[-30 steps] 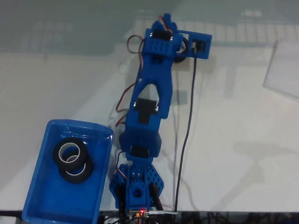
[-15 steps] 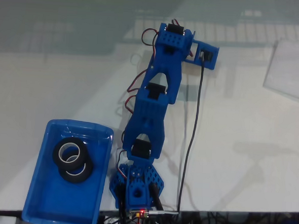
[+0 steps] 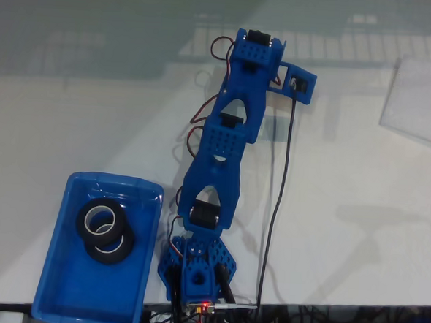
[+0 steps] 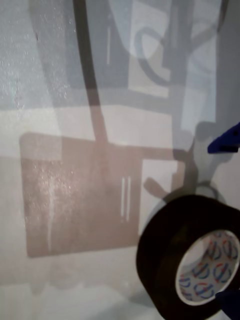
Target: Grasp all tape and put them in the bin.
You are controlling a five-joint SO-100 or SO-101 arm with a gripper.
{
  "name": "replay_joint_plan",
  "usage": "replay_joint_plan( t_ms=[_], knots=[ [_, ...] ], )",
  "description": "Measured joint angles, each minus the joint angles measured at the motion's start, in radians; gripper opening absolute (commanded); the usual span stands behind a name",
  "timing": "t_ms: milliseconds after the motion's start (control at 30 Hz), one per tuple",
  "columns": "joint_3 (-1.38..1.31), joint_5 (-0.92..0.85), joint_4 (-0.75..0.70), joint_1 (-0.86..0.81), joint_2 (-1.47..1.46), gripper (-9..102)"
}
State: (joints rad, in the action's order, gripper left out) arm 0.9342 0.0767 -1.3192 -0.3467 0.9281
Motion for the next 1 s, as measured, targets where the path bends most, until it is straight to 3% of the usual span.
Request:
replay_joint_plan(
  t_ms=[400,600,700,1000],
  knots=[
    [-0.193,0.002,-0.086,0.005,-0.16,30],
    [-0.316,0.014,-0.137,0.008,-0.238,17],
    [-0.364,0.017,-0.152,0.008,-0.265,2],
    [-0.385,0.025,-0.152,0.008,-0.276,0]
  ],
)
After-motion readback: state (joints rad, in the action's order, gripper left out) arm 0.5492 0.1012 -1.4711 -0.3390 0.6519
